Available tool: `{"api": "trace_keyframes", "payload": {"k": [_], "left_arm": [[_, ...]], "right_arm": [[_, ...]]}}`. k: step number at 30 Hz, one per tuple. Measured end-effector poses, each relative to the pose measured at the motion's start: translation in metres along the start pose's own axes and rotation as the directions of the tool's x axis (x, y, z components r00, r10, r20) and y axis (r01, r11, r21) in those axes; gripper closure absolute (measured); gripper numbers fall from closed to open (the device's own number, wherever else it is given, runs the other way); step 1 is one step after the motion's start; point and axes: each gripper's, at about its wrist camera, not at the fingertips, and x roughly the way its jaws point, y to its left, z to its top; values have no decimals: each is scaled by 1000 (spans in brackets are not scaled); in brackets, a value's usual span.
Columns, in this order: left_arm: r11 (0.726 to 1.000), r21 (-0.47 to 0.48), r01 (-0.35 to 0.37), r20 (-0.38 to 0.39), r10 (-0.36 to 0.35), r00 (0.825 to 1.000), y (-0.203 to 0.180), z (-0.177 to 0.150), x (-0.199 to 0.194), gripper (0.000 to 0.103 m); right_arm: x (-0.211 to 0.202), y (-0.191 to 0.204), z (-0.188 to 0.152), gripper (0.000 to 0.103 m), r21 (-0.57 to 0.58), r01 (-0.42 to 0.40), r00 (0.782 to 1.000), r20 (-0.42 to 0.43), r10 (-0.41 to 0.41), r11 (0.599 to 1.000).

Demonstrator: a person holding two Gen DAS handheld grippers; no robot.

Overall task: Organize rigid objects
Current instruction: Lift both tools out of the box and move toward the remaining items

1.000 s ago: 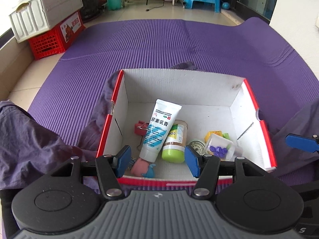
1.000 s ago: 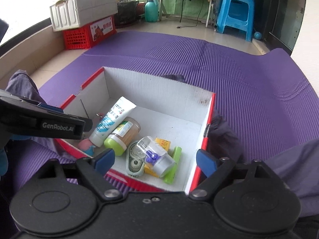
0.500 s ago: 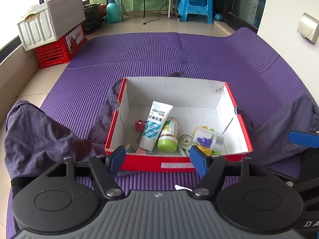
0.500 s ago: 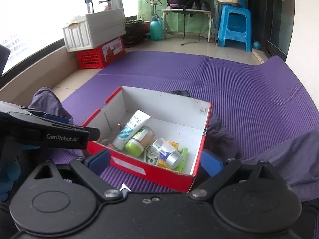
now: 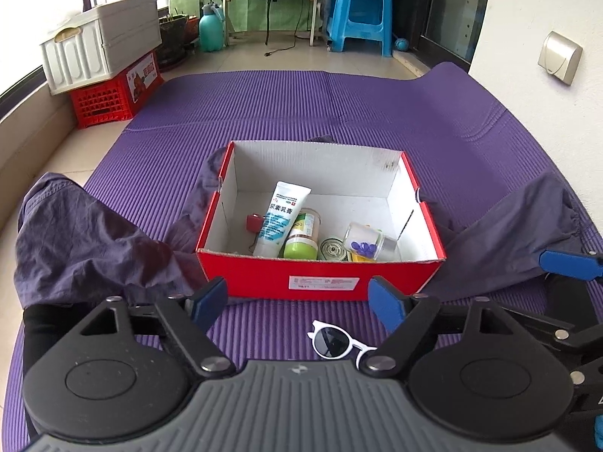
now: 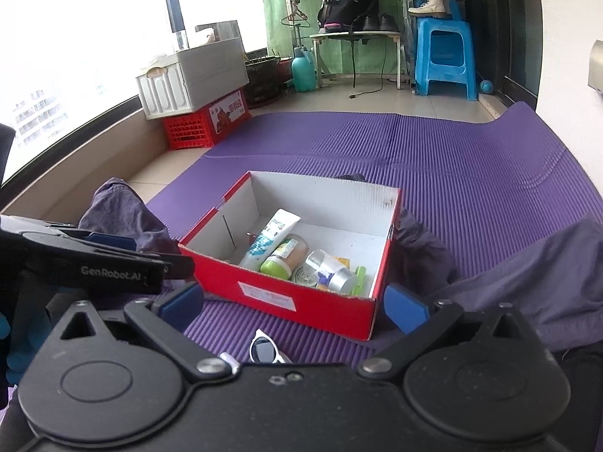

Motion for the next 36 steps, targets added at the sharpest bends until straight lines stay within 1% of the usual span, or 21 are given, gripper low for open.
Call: {"api": "trace_keyframes", "payload": {"k": [4,5,6,8,16,19,22,24,27,32,36], "left_arm": [[1000,-21,21,1,-21,1000,-1,-7,-7,17],[1000,-22,18,1,-18,1000,-2,-9,-8,14],[1000,-25,10,4,-10,1000,-2,-11,-9,7],[999,-37,-11,16,12,1000,-3,-16,-11,0],[997,-72,-15,7,16,1000,-4,-38,-4,0],[995,-92,-30,-13,29,999,-6,-54,4,0],[993,-113,-31,-38,26,999,-10,-69,14,0],[994,-107,-36,-60,30,998,-14,-78,23,0],[994,-97,-53,-95,43,995,-20,-92,37,0],[995,-73,-68,-154,56,986,-29,-116,59,0],[997,-53,-49,-197,38,980,-38,-131,74,0]], "right_arm": [[-5,-2,-8,0,16,-7,1000,-5,8,1000],[-6,-1,-10,0,20,-10,1000,-8,10,1000],[-7,-1,-12,0,22,-10,1000,-9,10,1000],[-9,-2,-17,0,22,-11,1000,-11,11,1000],[-7,-17,-37,0,69,-9,999,-34,12,998],[-2,-25,-44,0,91,9,999,-53,-4,996],[6,-33,-52,0,111,30,996,-81,-21,993],[12,-38,-56,0,121,42,994,-101,-30,992],[22,-45,-63,0,133,38,990,-141,-19,990],[43,-53,-74,1,140,68,980,-193,-40,988],[60,-56,-80,4,147,83,973,-226,-48,986]]}}
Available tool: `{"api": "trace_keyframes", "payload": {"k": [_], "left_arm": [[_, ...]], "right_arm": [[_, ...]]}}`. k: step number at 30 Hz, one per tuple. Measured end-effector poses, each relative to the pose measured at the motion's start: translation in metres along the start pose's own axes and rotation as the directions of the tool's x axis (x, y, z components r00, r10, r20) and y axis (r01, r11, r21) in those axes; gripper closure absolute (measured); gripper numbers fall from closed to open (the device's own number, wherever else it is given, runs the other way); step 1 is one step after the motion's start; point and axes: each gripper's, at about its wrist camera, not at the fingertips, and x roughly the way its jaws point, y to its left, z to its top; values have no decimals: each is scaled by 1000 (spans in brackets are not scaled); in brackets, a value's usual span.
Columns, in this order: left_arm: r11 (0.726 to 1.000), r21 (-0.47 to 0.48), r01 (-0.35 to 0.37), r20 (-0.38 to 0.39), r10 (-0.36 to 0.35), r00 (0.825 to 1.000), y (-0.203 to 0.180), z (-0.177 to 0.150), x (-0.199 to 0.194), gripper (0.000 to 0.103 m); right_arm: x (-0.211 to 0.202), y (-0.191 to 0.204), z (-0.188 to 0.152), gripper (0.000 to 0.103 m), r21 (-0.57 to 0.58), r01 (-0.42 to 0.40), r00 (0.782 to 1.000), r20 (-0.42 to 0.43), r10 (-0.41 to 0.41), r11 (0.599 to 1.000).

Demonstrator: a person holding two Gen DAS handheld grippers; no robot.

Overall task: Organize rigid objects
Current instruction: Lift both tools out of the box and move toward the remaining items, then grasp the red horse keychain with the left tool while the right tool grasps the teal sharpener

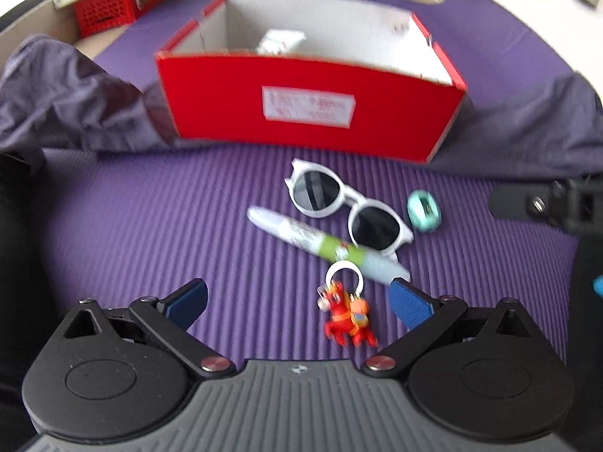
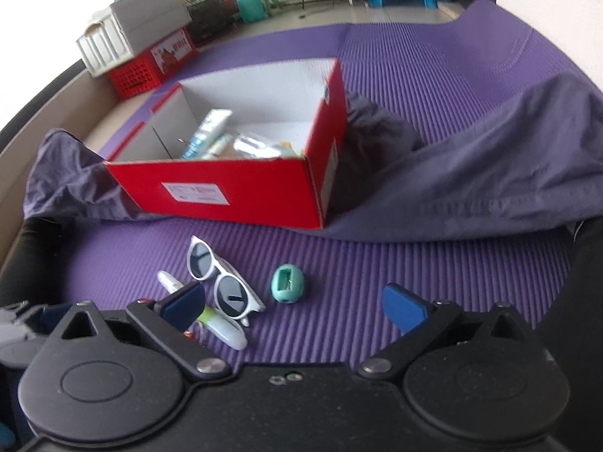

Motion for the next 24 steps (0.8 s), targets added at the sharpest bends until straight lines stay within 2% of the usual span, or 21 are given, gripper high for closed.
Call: {"api": "trace_keyframes", "payload": {"k": [5,17,19,24], "left_arm": [[1000,17,3,-32,-2,1000,-5,-8,16,0],[999,43,-32,-14,33,999,-6,-22,35,0],[999,46,-29,-8,30,1000,-6,-24,35,0],[997,70,-37,-1,37,999,-10,-28,39,0]], "right_arm": [[22,1,-3,9,-21,10,999,-44,-11,1000],[71,7,-4,27,-62,39,993,-113,-46,997],[78,7,-5,34,-67,45,991,-120,-53,997],[86,9,-5,43,-67,62,990,-123,-70,996]]}}
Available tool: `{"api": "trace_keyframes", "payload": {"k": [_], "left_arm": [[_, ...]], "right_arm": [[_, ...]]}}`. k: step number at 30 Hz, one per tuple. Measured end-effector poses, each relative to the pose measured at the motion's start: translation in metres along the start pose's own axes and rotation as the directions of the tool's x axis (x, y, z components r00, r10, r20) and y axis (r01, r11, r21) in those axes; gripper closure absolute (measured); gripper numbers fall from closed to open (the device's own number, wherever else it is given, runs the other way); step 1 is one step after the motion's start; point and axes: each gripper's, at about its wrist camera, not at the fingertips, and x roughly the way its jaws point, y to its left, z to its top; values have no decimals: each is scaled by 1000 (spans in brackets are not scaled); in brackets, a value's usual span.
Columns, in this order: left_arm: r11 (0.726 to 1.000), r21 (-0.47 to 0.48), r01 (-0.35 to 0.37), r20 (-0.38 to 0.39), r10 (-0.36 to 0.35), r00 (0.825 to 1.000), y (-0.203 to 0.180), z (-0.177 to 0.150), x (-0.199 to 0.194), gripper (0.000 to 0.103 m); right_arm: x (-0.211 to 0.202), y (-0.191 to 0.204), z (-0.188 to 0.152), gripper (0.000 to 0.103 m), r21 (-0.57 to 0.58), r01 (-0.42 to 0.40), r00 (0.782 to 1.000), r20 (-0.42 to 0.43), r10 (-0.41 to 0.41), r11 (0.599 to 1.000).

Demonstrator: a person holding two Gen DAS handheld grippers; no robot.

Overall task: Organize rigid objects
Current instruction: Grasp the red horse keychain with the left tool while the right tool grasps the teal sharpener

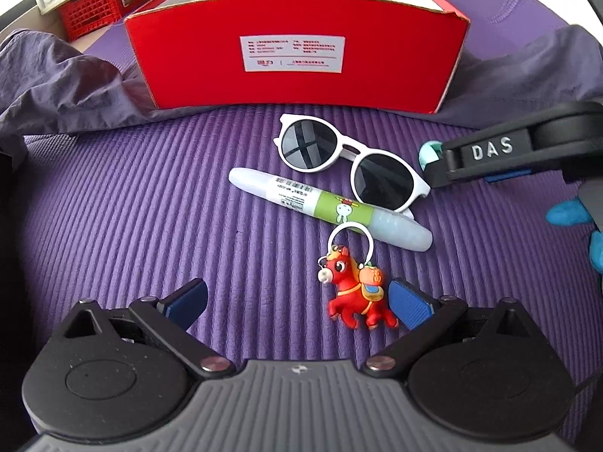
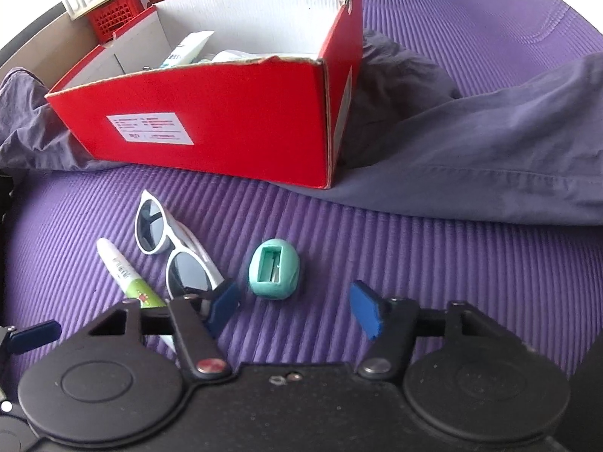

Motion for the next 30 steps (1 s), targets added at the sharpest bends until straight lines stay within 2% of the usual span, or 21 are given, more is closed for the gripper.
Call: {"api": "trace_keyframes", "payload": {"k": [11,12,17,19,24,30], "left_arm": [[998,67,-19,41,16,999,-9,-6,-1,3],[997,74,-13,45,9,999,-10,-6,-2,10],[996,85,18,40,-22,999,-12,-7,-3,25],[996,82,35,37,-38,999,-12,-7,-3,31],[994,89,55,43,-59,997,-13,-7,-7,53],[995,69,70,38,-72,997,-5,-3,-6,69]], "right_arm": [[4,14,-2,53,-59,48,999,12,-48,997],[5,15,-3,53,-63,53,999,13,-52,997],[5,20,-4,58,-95,77,997,16,-75,993],[4,22,-4,65,-94,64,998,13,-63,993],[3,27,-6,73,-112,72,997,16,-71,991],[0,26,-7,79,-104,70,998,14,-69,992]]}}
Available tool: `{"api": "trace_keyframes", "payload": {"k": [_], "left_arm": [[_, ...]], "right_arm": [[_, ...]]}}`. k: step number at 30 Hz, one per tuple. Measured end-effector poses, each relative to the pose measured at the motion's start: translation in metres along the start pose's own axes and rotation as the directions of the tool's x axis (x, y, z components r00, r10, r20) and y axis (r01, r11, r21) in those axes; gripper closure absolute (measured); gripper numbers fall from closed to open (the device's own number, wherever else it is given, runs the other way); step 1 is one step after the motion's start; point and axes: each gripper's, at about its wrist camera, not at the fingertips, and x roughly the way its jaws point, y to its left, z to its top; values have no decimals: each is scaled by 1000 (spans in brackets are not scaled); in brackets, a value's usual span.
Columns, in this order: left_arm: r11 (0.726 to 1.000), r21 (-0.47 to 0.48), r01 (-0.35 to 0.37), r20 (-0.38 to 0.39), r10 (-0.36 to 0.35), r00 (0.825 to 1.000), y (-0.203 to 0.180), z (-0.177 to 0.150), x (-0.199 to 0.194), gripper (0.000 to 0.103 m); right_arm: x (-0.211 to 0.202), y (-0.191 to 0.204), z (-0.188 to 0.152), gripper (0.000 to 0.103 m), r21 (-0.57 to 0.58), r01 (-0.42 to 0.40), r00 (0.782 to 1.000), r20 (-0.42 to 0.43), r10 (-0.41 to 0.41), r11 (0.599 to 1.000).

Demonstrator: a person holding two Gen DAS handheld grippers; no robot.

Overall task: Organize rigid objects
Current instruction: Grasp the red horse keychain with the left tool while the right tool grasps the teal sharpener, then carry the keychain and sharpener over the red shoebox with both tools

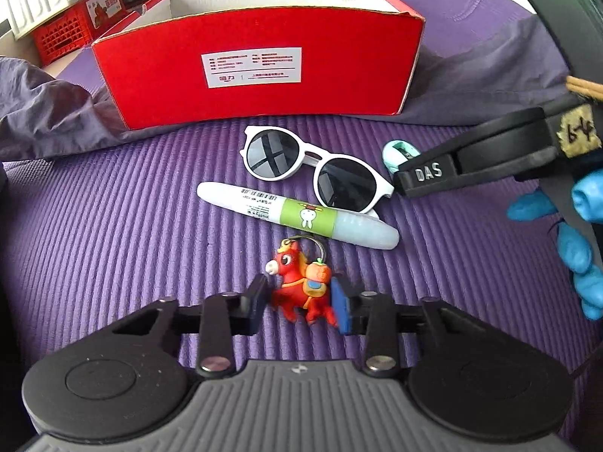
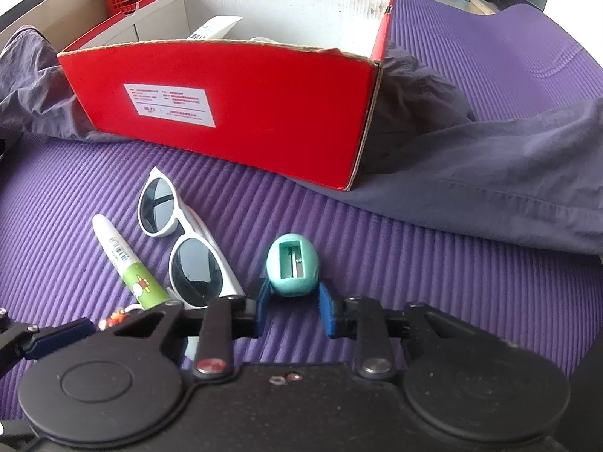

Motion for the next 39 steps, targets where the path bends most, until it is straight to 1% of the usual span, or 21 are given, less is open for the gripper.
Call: {"api": "trace_keyframes", "payload": {"k": [6,11,15,16,17,18,22,26,27,29,30,31,32,33,35,37,39], "left_arm": [[999,-41,8,-6,-8,1000,8,3,-1,70],[995,-100,19,-1,-20,1000,20,7,-6,70],[993,-114,14,10,-13,1000,25,9,-13,70],[993,-117,12,12,-10,1000,26,10,-15,70],[993,-119,11,15,-9,1000,27,11,-17,70],[992,-123,13,20,-11,1000,28,11,-19,70],[992,-128,8,33,-4,999,31,12,-27,70],[991,-137,0,30,4,1000,34,11,-28,70],[990,-138,0,28,4,1000,34,10,-28,70],[990,-141,0,26,4,1000,35,10,-28,70],[990,-141,-1,25,4,1000,36,9,-28,70],[990,-143,0,23,3,1000,37,10,-28,70],[989,-145,2,21,2,1000,37,10,-27,70],[989,-146,2,20,1,1000,38,10,-27,70],[989,-147,3,18,-1,1000,39,11,-26,70],[989,-150,6,14,-4,1000,39,11,-25,70],[989,-150,6,10,-5,1000,40,12,-23,70]], "right_arm": [[-5,-6,1,79,31,-12,1000,12,12,999],[-17,-10,0,79,54,-30,999,36,28,998],[-26,-12,-3,80,56,-33,998,55,30,998],[-28,-13,-3,84,58,-35,998,60,31,998],[-30,-14,-4,92,62,-39,997,62,35,997],[-32,-15,-4,96,67,-43,997,61,39,997],[-40,-17,-6,96,64,-46,997,65,42,997],[-38,-17,-7,95,59,-65,997,49,62,996],[-37,-17,-7,93,59,-63,997,50,60,996],[-33,-15,-6,83,44,-45,998,38,44,998],[-31,-15,-6,73,37,-41,999,33,40,998],[-29,-15,-6,59,28,-38,999,29,37,999],[-27,-14,-6,51,19,-35,999,26,34,999],[-25,-14,-6,37,10,-34,999,31,34,999],[-22,-13,-6,37,-24,-40,999,34,41,999],[-16,-13,-4,42,-46,-52,999,11,53,998],[-10,-14,-4,46,-62,-66,998,-10,65,996]]}}
